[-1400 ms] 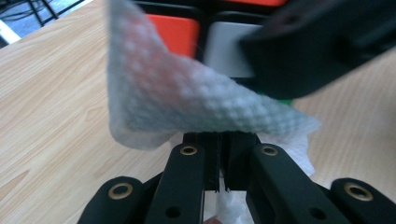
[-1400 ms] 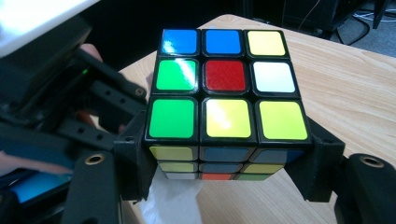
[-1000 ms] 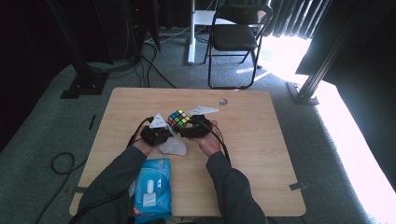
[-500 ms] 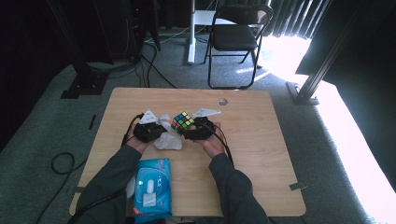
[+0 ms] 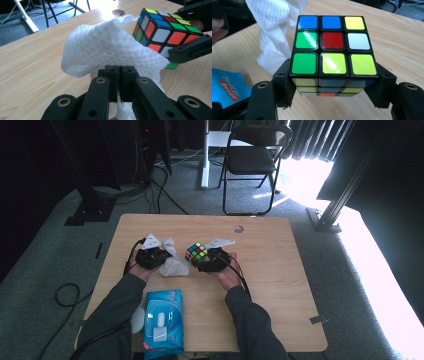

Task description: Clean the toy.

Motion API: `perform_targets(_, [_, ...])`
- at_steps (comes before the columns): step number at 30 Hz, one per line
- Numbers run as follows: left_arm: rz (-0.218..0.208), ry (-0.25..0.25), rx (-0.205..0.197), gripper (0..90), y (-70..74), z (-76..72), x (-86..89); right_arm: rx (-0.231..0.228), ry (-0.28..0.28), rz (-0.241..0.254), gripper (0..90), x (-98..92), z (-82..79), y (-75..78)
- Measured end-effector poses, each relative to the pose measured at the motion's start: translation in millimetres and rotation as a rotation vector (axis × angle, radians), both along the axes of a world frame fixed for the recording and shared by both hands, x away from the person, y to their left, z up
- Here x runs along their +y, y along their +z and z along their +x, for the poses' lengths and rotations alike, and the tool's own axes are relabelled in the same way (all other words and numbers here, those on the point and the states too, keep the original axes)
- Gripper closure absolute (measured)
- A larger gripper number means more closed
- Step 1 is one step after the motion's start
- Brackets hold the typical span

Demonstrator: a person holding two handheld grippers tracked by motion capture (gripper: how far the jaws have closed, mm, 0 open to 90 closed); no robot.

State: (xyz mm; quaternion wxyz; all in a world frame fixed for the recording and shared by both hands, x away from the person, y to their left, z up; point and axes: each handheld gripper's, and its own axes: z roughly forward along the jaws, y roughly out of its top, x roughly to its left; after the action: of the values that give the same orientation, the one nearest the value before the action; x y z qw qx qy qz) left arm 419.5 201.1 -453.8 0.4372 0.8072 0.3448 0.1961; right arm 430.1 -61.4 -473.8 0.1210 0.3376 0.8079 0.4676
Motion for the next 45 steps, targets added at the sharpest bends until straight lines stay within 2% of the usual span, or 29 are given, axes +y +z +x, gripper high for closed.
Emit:
perform_targets(7, [0.0,0.011,0.008,86.7,-1.8,-0.1,5.2,0.001,-0.009,-0.01,34.2,-1.9,1.0,-3.7])
perform_targets(20, [0.023,0.029,0.024,86.7,-5.8,0.2,11.0,-0.009,-0.011,-0.069,34.2,-0.5,1.1,-14.3])
perform_targets(34, [0.03,0.061,0.039,86.6,-10.7,-1.1,22.3,-0.009,-0.019,-0.123,34.2,3.1,2.7,-26.8])
perform_targets(45, [0.049,0.089,0.065,86.5,-19.9,-0.1,29.8,-0.006,-0.032,-0.155,34.1,8.6,4.9,-35.9])
